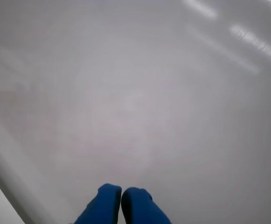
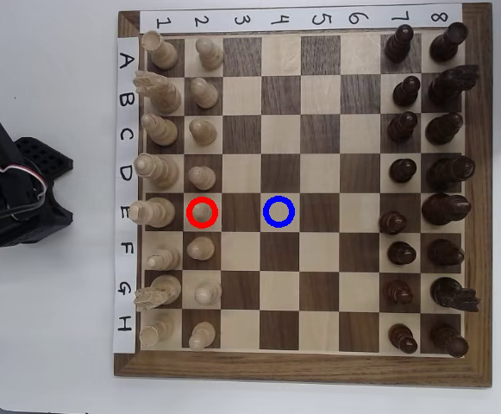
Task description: Move the piece to destination
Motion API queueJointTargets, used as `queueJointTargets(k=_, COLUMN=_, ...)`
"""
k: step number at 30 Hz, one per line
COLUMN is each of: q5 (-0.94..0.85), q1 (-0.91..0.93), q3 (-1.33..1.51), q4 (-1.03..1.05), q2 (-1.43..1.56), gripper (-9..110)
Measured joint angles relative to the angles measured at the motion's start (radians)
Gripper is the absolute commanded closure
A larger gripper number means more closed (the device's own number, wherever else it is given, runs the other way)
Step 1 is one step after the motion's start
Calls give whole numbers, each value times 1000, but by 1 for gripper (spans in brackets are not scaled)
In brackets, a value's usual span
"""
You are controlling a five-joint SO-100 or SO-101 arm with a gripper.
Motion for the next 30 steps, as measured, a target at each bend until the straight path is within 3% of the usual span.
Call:
queueJointTargets(k=12, q5=480, q1=-98, q3=-236, q4=-110, q2=-204, gripper=101)
queueJointTargets(k=30, q5=657, q1=-285, q3=-653, q4=-57, q2=-515, gripper=101)
